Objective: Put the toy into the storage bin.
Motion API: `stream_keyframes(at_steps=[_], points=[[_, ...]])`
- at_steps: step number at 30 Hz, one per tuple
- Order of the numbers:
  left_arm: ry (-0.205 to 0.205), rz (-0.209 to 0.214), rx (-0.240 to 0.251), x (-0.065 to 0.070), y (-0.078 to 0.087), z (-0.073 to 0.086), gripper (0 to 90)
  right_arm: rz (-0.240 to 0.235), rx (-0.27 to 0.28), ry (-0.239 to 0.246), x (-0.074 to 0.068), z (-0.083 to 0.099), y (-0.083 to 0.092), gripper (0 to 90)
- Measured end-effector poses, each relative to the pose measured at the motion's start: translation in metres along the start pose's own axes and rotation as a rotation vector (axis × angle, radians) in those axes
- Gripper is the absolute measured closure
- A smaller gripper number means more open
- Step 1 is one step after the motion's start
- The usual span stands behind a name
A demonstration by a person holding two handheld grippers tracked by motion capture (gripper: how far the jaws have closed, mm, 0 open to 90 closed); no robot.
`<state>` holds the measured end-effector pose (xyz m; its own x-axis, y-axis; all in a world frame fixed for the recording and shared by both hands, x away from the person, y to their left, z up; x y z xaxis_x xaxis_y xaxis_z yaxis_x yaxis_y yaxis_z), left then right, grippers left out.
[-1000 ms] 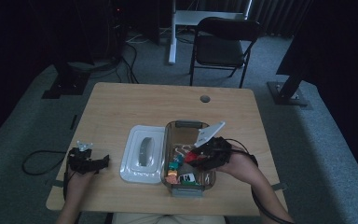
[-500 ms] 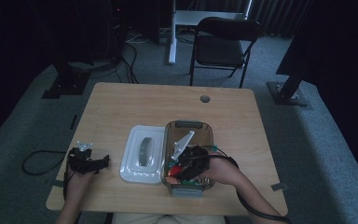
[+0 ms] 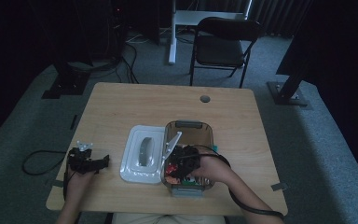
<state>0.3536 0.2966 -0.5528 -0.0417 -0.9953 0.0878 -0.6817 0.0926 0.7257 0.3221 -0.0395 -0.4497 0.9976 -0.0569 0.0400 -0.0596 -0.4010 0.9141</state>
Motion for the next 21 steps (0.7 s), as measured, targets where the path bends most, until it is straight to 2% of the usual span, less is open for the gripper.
stream_keyframes(at_steps=[3, 10, 21], points=[[0.000, 0.000, 0.000, 0.0000, 0.0000, 0.0000, 2.0, -0.003, -0.007, 0.007, 0.0004, -0.0012, -0.0016, 58.6], [0.000, 0.000, 0.000, 0.0000, 0.0000, 0.0000, 2.0, -0.010, -0.027, -0.018, 0.0048, -0.0027, -0.0033, 58.2], [0.000, 0.000, 0.000, 0.0000, 0.0000, 0.0000, 2.0, -0.016, -0.006, -0.052, 0.0063, -0.0039, -0.0009, 52.6]])
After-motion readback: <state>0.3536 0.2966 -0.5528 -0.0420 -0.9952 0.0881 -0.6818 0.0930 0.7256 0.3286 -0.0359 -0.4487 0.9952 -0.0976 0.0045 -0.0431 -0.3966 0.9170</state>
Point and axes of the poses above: each handheld gripper's, and its own axes: y roughly backward along the jaws, z roughly out of its underside, x roughly to its right, the point moved 4 cm from there along -y, roughly forward along the jaws, and after that the axes turned 8 degrees about y, right-handed, at the moved point
